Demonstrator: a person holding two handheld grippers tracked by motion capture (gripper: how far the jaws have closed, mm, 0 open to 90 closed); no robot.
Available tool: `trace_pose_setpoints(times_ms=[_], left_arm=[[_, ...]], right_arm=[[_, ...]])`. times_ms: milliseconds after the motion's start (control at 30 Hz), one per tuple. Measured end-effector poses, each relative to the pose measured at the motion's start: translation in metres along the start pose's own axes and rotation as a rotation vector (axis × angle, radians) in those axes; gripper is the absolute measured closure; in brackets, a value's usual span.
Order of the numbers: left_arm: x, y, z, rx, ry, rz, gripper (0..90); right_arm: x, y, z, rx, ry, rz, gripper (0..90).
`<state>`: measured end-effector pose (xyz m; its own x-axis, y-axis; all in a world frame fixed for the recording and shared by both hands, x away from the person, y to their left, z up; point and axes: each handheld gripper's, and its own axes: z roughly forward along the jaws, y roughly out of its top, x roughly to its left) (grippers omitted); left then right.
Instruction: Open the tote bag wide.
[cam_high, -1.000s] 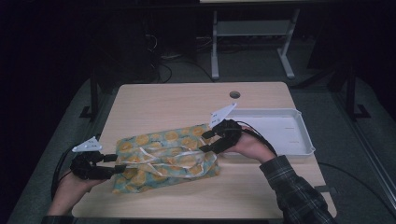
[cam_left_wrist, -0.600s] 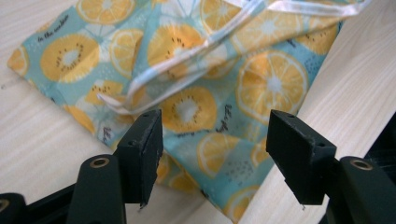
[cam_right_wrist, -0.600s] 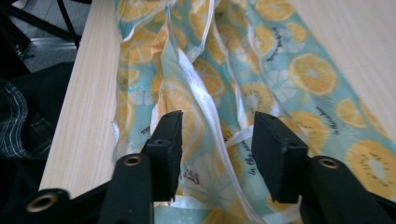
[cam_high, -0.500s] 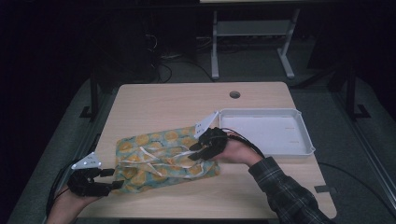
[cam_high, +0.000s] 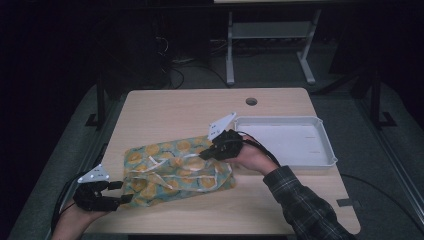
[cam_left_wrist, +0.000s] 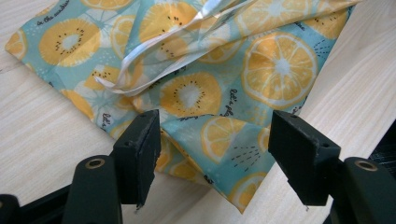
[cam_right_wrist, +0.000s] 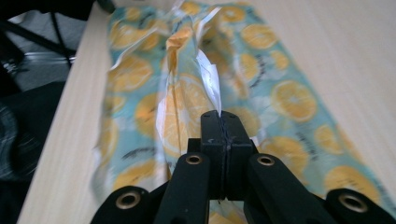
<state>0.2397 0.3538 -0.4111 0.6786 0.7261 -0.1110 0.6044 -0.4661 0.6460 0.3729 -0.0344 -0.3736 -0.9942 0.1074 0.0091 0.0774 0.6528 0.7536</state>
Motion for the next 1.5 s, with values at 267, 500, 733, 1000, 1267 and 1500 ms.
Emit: trace_pose_setpoints(times_ms=[267,500,733,1000,1267,1500], left_arm=[[0.000,0.000,0.002,-0.013,0.005,-0.003,33.1],[0.000,0.001,0.001,-0.017,0.010,0.012,33.1],[-0.001,0.001,0.002,-0.020,0.003,0.012,33.1],[0.000,0.001,0.002,-0.025,0.004,0.005,33.1],[0.001,0.012,-0.005,-0.050,0.009,0.020,34.6],[0.003,0.030,-0.009,-0.071,0.015,0.033,37.6]], right_arm=[[-0.022,0.016,0.003,-0.039,-0.048,0.058,89.0],[-0.047,0.017,0.021,-0.019,-0.109,0.120,89.1],[-0.067,0.023,0.045,0.022,-0.147,0.170,89.1],[-0.083,0.011,0.066,0.070,-0.172,0.225,79.1],[-0.067,0.011,0.030,0.025,-0.206,0.211,55.0],[-0.048,0.001,0.007,0.041,-0.164,0.210,54.2]])
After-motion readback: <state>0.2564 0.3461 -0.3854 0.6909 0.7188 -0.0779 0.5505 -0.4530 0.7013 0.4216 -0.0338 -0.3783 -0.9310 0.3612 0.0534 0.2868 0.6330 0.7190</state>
